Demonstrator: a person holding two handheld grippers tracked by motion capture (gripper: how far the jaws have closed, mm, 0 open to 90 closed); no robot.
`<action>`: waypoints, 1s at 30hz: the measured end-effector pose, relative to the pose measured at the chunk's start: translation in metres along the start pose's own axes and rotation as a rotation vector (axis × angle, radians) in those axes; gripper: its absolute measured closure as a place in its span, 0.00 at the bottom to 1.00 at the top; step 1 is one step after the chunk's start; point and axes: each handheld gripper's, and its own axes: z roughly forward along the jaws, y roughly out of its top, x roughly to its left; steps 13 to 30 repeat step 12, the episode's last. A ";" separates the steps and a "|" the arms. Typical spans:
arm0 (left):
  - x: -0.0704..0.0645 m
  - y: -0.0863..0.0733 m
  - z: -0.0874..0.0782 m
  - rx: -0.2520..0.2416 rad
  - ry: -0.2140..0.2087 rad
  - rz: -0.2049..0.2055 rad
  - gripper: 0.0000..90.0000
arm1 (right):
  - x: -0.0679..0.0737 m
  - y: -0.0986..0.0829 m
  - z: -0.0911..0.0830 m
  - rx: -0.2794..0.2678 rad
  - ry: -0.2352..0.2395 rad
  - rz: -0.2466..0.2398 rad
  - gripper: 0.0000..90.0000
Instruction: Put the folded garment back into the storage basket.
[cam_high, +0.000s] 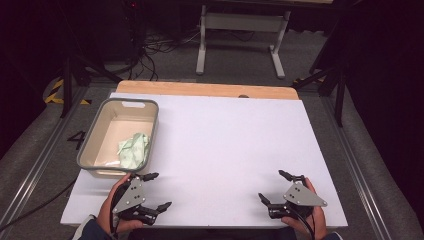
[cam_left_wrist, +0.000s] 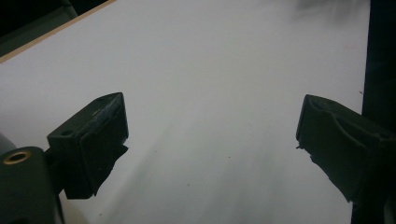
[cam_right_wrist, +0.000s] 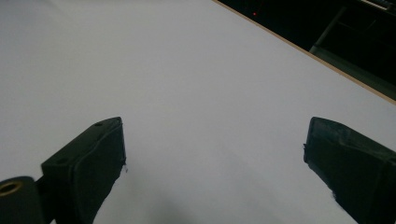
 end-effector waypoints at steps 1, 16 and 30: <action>0.000 0.000 0.000 0.002 0.001 0.000 0.11 | 0.000 0.000 0.000 0.000 0.001 0.001 0.07; 0.002 0.000 0.003 0.008 0.008 -0.004 0.11 | -0.002 0.000 0.001 -0.012 0.000 0.029 0.06; 0.002 0.000 0.003 0.008 0.008 -0.004 0.11 | -0.002 0.000 0.001 -0.012 0.000 0.029 0.06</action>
